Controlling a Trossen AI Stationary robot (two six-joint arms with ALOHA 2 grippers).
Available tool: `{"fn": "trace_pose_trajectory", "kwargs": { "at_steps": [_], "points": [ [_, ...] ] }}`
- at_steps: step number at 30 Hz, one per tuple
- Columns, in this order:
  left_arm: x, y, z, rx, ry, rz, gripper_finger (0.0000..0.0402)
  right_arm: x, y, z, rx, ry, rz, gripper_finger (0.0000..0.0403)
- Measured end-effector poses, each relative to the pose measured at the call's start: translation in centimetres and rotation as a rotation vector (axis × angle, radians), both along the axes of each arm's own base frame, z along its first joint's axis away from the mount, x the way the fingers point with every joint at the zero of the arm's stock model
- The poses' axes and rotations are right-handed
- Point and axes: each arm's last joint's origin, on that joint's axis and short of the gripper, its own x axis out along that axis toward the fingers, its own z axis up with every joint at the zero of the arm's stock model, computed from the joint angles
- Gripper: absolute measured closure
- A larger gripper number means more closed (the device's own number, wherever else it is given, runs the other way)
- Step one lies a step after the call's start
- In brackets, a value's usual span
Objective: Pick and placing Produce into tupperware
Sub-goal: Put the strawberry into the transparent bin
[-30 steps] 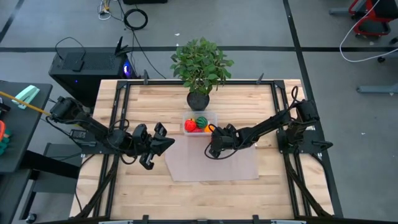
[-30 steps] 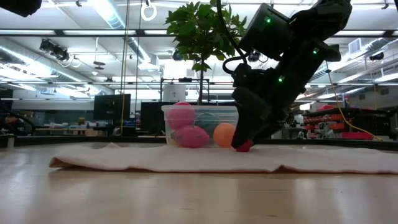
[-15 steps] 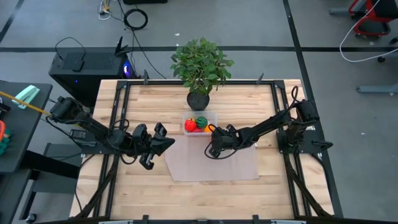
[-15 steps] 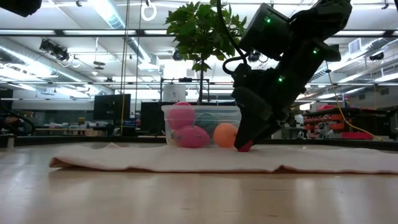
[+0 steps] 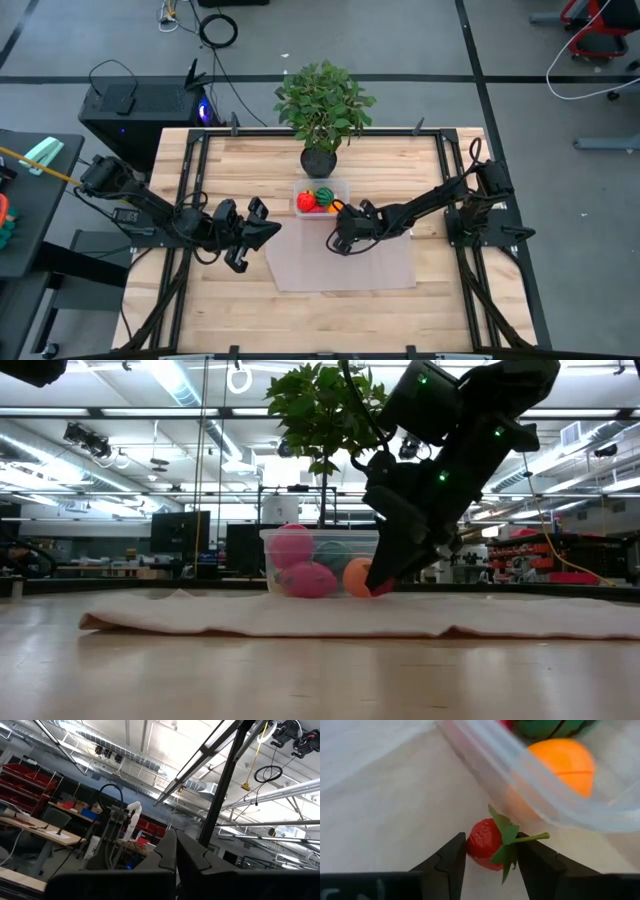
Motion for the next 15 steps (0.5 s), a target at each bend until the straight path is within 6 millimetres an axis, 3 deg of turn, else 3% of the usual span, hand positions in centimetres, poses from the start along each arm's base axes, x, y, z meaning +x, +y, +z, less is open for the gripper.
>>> {"fn": "trace_pose_trajectory", "kwargs": {
  "at_steps": [9,15],
  "points": [
    [0.0,0.0,0.0,-0.001,0.0,-0.001,0.0379,-0.1,1.9,0.7,0.065,-0.015,0.075,0.0241],
    [0.0,0.0,0.0,0.003,0.0,0.002,0.0382,0.9,4.5,2.7,0.105,-0.055,0.201,0.024]
  ]
}}
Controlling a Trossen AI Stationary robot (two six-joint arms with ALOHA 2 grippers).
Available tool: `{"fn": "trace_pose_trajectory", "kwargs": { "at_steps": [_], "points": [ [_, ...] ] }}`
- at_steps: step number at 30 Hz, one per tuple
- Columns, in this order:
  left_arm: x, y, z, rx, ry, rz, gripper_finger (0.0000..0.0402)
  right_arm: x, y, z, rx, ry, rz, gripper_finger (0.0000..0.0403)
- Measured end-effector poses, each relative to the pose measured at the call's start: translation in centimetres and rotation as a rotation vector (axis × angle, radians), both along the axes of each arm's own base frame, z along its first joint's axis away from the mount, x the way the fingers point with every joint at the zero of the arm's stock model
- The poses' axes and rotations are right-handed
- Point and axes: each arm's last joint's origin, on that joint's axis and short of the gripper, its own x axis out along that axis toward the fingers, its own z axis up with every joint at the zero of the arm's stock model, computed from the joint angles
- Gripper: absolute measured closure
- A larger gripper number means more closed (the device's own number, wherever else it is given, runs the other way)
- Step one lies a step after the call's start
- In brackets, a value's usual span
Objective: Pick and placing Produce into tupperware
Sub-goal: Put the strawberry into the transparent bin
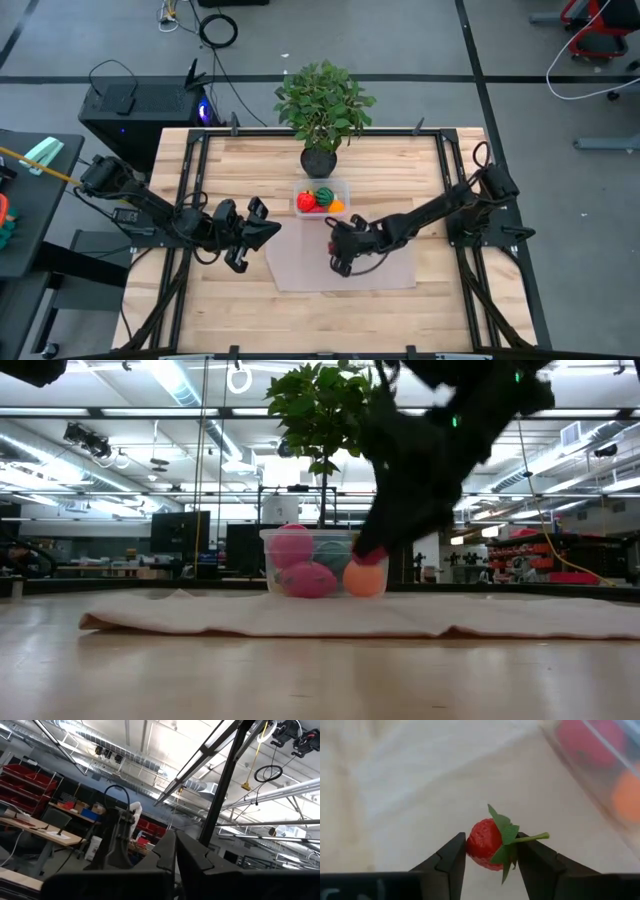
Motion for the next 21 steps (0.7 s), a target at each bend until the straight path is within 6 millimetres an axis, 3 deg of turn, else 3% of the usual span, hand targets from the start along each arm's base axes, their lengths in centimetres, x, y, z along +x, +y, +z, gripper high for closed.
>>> {"fn": "trace_pose_trajectory", "kwargs": {
  "at_steps": [6,11,15,21],
  "points": [
    [0.0,0.0,0.0,0.007,-0.001,0.004,0.0397,1.6,1.6,3.4,-0.05,-0.051,0.104,0.0241],
    [0.0,0.0,0.0,0.007,-0.001,0.005,0.0383,3.2,1.5,6.6,-0.144,-0.112,0.126,0.024],
    [0.0,0.0,0.0,0.007,-0.002,0.005,0.0378,4.2,0.2,8.6,-0.21,-0.149,0.068,0.024],
    [0.0,0.0,0.0,0.009,-0.002,0.005,0.0395,5.1,-3.0,9.5,-0.224,-0.172,-0.05,0.024]
  ]
}}
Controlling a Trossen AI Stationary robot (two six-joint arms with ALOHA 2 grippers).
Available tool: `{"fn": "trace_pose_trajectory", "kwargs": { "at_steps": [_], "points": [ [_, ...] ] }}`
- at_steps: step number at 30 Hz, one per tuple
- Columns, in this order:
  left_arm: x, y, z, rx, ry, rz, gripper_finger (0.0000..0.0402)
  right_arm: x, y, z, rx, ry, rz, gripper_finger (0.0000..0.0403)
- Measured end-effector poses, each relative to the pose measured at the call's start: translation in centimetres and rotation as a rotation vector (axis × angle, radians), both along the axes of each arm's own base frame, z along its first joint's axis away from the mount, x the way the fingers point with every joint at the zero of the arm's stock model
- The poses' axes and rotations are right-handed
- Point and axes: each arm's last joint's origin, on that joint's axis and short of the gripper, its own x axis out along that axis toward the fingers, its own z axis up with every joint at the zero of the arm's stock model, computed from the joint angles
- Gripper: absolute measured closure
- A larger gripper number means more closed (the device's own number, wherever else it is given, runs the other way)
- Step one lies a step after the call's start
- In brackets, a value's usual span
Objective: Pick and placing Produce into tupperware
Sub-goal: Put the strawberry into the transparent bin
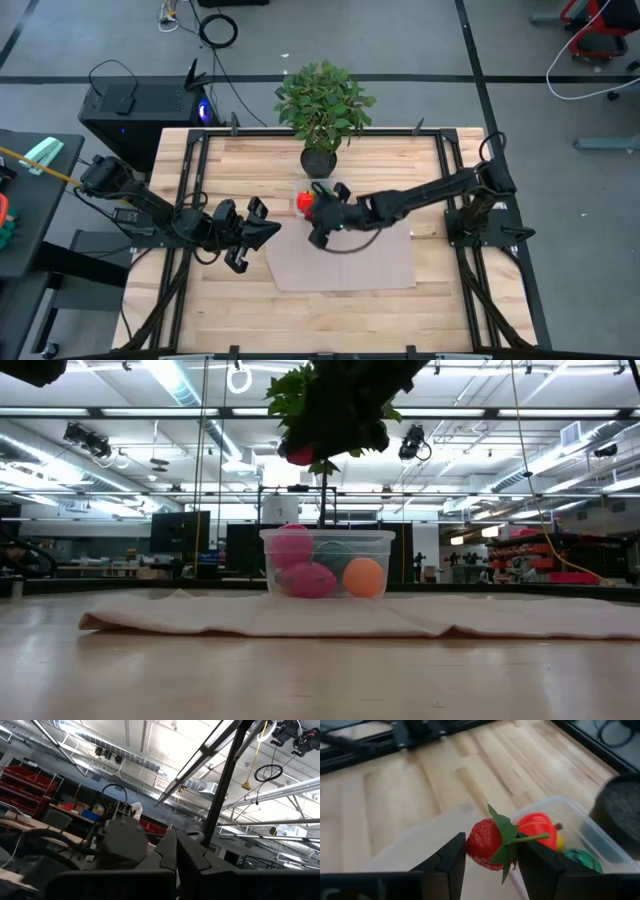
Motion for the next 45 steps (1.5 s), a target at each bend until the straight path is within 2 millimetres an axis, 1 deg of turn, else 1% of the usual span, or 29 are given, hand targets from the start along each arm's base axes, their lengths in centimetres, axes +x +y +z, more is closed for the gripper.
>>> {"fn": "trace_pose_trajectory", "kwargs": {
  "at_steps": [5,10,16,21,26,30,36,41,43,45],
  "points": [
    [0.0,0.0,0.0,0.0,0.0,0.0,0.0391,0.3,-2.6,-0.1,0.052,-0.02,-0.11,0.0241],
    [0.0,0.0,0.0,0.0,0.0,0.0,0.0379,0.0,-4.7,-0.4,0.17,-0.035,-0.277,0.0241],
    [0.0,0.0,0.0,0.0,0.0,0.0,0.0396,-1.0,-6.2,-1.3,0.284,0.023,-0.462,0.0242],
    [0.0,0.0,0.0,0.0,0.0,0.0,0.0389,-1.6,-6.9,-1.8,0.4,0.044,-0.597,0.0242],
    [0.0,0.0,0.0,-0.001,0.0,0.0,0.0377,-1.7,-7.6,-1.9,0.505,0.051,-0.636,0.0242],
    [0.0,0.0,0.0,0.0,0.0,0.0,0.0386,-2.0,-8.1,-2.1,0.577,0.076,-0.67,0.0242],
    [0.0,0.0,0.0,0.001,0.001,0.0,0.0396,-2.0,-8.2,-2.1,0.616,0.092,-0.661,0.0252],
    [0.0,0.0,0.0,0.001,0.001,0.001,0.0379,-1.9,-8.0,-2.2,0.641,0.104,-0.644,0.026],
    [0.0,0.0,0.0,0.001,0.001,0.001,0.0376,-1.8,-8.0,-1.8,0.647,0.101,-0.639,0.026],
    [0.0,0.0,0.0,0.001,0.001,0.001,0.0376,-1.3,-8.0,-0.9,0.652,0.067,-0.622,0.026]
  ]
}}
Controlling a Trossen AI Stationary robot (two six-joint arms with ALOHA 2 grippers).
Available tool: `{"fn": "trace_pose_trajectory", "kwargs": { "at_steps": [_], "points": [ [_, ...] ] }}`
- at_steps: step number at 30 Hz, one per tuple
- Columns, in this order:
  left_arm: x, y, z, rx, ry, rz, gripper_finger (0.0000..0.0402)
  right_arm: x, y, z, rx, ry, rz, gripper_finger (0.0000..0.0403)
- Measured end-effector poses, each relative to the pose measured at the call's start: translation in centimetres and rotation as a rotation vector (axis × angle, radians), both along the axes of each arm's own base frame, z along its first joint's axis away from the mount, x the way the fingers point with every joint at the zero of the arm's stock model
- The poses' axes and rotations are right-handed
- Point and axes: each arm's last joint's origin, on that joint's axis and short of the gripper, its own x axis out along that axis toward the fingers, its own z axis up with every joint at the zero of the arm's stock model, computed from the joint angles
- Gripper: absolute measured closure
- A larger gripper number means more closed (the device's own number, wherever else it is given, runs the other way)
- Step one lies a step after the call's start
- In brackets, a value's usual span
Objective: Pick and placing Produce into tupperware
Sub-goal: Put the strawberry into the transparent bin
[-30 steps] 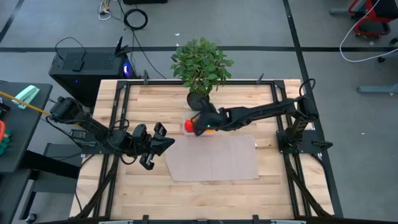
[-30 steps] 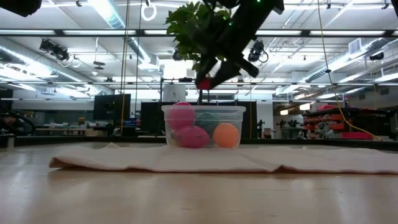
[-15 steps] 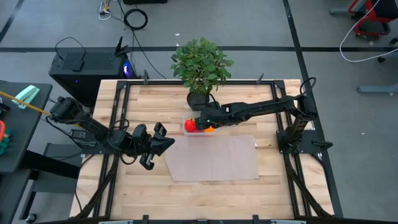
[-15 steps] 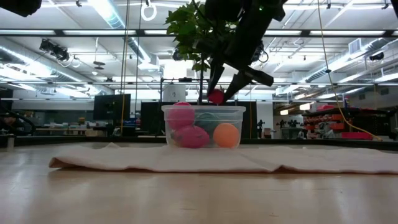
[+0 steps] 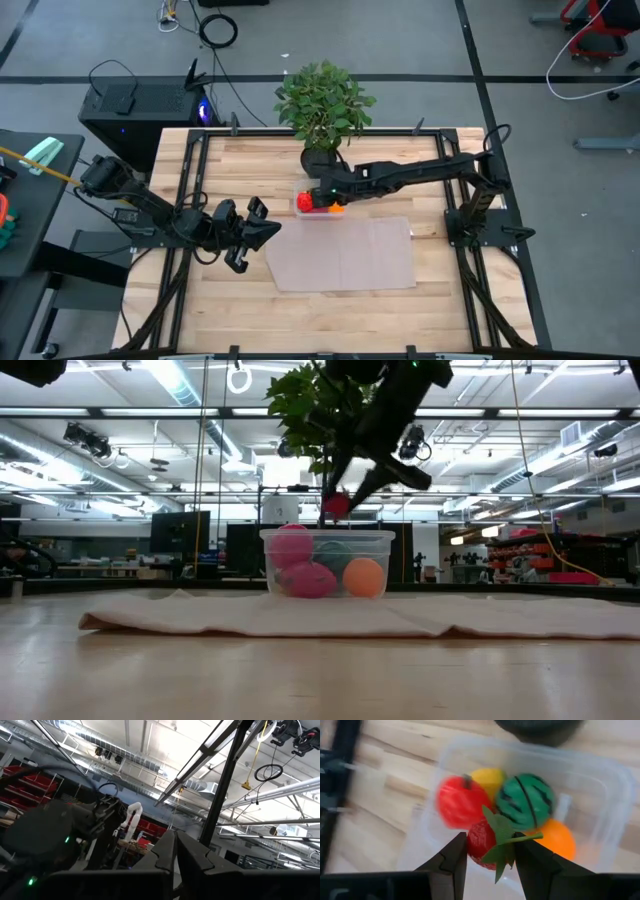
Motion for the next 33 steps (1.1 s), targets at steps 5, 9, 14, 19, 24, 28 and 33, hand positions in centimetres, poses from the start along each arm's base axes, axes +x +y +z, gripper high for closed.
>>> {"fn": "trace_pose_trajectory", "kwargs": {
  "at_steps": [5,9,14,19,24,28,33],
  "points": [
    [0.0,0.0,0.0,0.001,0.0,0.001,0.0392,-0.2,-0.6,1.1,-0.021,0.037,0.002,0.0261],
    [0.0,0.0,0.0,0.001,0.0,0.001,0.0397,-0.1,-0.5,1.5,-0.013,0.035,-0.01,0.0261],
    [0.0,0.0,0.0,0.001,0.001,0.001,0.038,0.4,0.0,0.9,0.014,0.028,0.0,0.0261],
    [0.0,0.0,0.0,0.005,-0.001,-0.005,0.0379,1.2,0.3,-0.1,0.032,0.033,0.013,0.0261],
    [0.0,-0.1,0.0,0.011,-0.001,-0.017,0.0395,2.1,0.3,-0.4,0.029,0.064,0.043,0.0261],
    [0.0,-0.1,0.0,0.009,-0.005,-0.025,0.0395,3.3,0.2,-0.2,0.005,0.081,0.088,0.0261],
    [0.0,-0.1,0.0,0.008,-0.009,-0.025,0.0378,4.2,0.2,-0.1,-0.02,0.145,0.131,0.0261]
  ]
}}
